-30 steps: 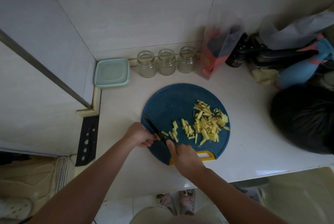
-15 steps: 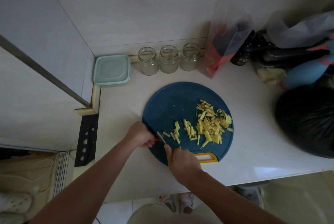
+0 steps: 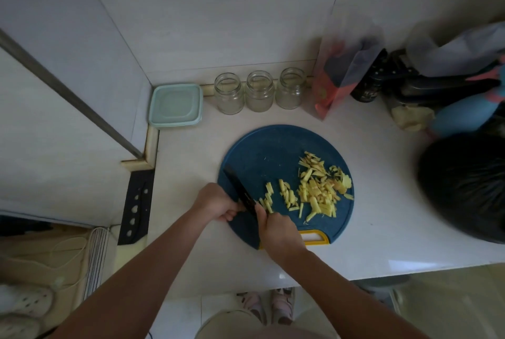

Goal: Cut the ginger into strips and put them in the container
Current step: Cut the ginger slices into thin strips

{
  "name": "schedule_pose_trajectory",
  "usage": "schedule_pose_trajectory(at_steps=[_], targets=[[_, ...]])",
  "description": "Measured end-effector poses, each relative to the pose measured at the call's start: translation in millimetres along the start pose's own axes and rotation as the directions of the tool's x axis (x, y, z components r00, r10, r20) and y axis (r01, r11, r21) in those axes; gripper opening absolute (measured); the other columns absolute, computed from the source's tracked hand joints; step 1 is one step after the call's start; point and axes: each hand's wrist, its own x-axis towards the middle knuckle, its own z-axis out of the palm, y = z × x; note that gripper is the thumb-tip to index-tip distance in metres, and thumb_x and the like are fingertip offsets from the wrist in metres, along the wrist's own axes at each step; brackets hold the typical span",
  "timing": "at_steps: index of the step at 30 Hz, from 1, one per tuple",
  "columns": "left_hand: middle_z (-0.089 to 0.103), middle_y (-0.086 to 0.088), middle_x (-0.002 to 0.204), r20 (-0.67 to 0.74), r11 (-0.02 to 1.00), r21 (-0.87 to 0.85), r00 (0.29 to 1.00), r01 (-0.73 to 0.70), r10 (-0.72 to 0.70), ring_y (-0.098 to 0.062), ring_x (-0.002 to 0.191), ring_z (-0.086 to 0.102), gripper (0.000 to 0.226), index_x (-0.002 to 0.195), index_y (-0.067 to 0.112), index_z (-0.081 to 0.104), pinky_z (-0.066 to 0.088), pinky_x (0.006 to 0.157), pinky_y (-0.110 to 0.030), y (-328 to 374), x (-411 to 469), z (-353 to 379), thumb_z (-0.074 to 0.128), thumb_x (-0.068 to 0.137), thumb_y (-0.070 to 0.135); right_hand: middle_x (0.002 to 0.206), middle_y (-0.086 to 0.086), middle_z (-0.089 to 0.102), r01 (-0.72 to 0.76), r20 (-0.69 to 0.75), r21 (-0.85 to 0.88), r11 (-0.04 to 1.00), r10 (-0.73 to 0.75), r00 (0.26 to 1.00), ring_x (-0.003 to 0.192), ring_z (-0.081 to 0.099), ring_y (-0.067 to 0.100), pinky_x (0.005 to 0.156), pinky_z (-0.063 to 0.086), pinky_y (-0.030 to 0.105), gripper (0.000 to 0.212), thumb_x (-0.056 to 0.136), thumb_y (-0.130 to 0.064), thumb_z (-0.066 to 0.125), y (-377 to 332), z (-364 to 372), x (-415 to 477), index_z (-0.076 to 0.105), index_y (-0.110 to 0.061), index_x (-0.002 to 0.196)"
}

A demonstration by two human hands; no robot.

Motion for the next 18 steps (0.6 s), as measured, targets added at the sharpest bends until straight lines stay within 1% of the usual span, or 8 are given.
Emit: schedule_pose_trajectory(at_steps=[1,3,4,6,7,12,15,18], targets=[[0.066,-0.009,0.070,-0.002,1.000,-0.007,1.000,0.004,-0.005,-0.016,0.061,0.063,0.028,0.079,-0.002,0.065,0.055,0.064,-0.025,-0.1,-0.4,0.0,0.082,0.070,0.018,0.104,0.018,0.064,0.021,0.010,-0.024,0.999,-0.021,1.000,0.098,0.062,0.034,0.074,0.045,0.038,0.078,0.093,-0.057,0.001,4.4,1.7,-1.3,0.060,-0.008,0.108],[0.067,-0.009,0.069,-0.012,1.000,-0.006,1.000,0.004,-0.004,-0.015,0.059,0.063,0.027,0.077,0.000,0.065,0.056,0.061,-0.025,-0.1,-1.1,-0.2,0.083,0.069,0.018,0.104,0.016,0.063,0.033,-0.006,-0.054,0.998,-0.033,0.999,0.097,0.062,0.033,0.070,0.043,0.036,0.065,0.099,-0.050,0.010,9.2,3.4,-4.4,0.058,-0.010,0.114],[0.066,-0.008,0.067,-0.016,1.000,-0.002,1.000,0.003,-0.003,-0.015,0.058,0.063,0.025,0.074,0.002,0.064,0.056,0.060,-0.025,0.3,-1.8,-0.4,0.083,0.068,0.018,0.102,0.016,0.064,0.025,-0.022,-0.054,0.998,-0.026,0.999,0.095,0.062,0.033,0.070,0.043,0.036,0.060,0.101,-0.048,0.015,9.4,3.1,-6.7,0.059,-0.009,0.111],[0.066,-0.008,0.066,-0.023,1.000,-0.001,1.000,0.008,-0.008,-0.015,0.058,0.063,0.024,0.070,0.003,0.062,0.056,0.062,-0.027,0.5,-3.4,0.1,0.082,0.068,0.015,0.097,0.016,0.067,0.004,-0.060,-0.064,0.998,-0.008,0.998,0.093,0.064,0.032,0.073,0.047,0.036,0.061,0.101,-0.050,0.019,6.7,0.5,-10.8,0.062,-0.007,0.096],[0.066,-0.008,0.066,-0.024,1.000,0.000,1.000,0.012,-0.012,-0.016,0.058,0.063,0.023,0.070,0.004,0.061,0.056,0.063,-0.027,0.8,-4.2,0.2,0.082,0.069,0.015,0.097,0.015,0.068,-0.003,-0.072,-0.085,0.996,-0.003,0.997,0.093,0.065,0.031,0.074,0.048,0.035,0.062,0.101,-0.051,0.019,3.9,0.2,-11.9,0.062,-0.007,0.093],[0.064,-0.008,0.069,0.000,0.999,-0.009,0.999,0.035,-0.035,-0.015,0.061,0.061,0.024,0.070,0.004,0.060,0.055,0.068,-0.027,2.7,-4.9,-0.1,0.080,0.072,0.015,0.103,0.015,0.068,0.002,-0.088,-0.163,0.987,-0.017,0.996,0.099,0.064,0.031,0.079,0.049,0.034,0.064,0.101,-0.049,0.018,-12.8,-4.3,-4.2,0.064,-0.004,0.097],[0.065,-0.007,0.069,-0.006,0.999,-0.008,0.999,0.040,-0.040,-0.015,0.060,0.062,0.026,0.071,0.004,0.060,0.056,0.068,-0.027,2.2,-4.8,0.5,0.082,0.070,0.018,0.105,0.017,0.067,-0.030,-0.105,-0.117,0.993,0.018,0.994,0.102,0.063,0.031,0.082,0.047,0.036,0.062,0.101,-0.049,0.019,-8.5,-12.8,1.8,0.062,-0.004,0.098],[0.066,-0.006,0.071,0.007,0.999,-0.017,0.999,0.040,-0.040,-0.013,0.060,0.061,0.026,0.073,0.004,0.061,0.055,0.065,-0.024,1.8,-3.9,0.4,0.082,0.071,0.020,0.098,0.020,0.062,-0.021,-0.005,-0.023,1.000,0.021,1.000,0.099,0.060,0.035,0.080,0.043,0.037,0.057,0.100,-0.049,0.018,0.0,-22.4,2.7,0.055,-0.007,0.093]])
